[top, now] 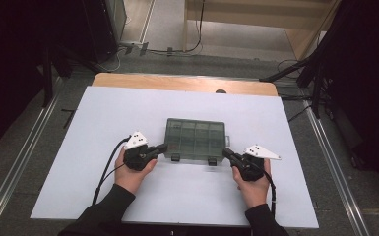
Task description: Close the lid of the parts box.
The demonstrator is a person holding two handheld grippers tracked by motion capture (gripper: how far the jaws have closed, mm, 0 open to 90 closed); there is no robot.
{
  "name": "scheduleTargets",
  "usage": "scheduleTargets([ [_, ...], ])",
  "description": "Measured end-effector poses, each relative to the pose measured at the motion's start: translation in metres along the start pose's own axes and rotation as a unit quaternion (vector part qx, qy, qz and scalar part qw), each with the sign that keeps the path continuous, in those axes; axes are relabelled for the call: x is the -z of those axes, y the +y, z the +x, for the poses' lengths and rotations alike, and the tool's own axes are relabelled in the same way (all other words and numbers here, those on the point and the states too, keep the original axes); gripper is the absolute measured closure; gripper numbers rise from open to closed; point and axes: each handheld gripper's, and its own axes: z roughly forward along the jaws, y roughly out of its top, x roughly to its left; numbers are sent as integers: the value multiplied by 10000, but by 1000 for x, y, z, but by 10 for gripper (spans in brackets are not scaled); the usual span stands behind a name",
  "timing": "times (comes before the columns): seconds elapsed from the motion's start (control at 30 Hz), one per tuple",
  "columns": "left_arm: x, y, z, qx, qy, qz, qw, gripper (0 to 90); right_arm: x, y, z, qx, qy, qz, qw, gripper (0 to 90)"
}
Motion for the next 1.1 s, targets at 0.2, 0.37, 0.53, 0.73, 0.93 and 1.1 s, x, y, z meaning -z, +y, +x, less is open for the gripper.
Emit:
scheduleTargets([
  [0.2, -1, 0, 0, 22, 4, -19, 10000, 900, 6, -2, -1, 216, -181, -225, 9994, 544],
  [0.37, -1, 0, -2, -18, 101, -39, 9999, 896, 10, -2, -4, 75, -302, -263, 9992, 157],
  [0.53, 1, 1, -3, 9, 161, -90, 9998, 821, 15, -3, -6, 157, -314, -331, 9988, 0],
  [0.73, 4, 2, -5, 14, 141, -135, 9998, 676, 20, -5, -8, 262, -417, -388, 9980, 0],
  [0.93, 10, 2, 0, 122, 114, -199, 9997, 572, 26, -7, -10, 316, -548, -352, 9974, 0],
  [1.1, 14, 1, 2, 109, 110, -189, 9997, 478, 30, -8, -14, 283, -602, -396, 9970, 13],
])
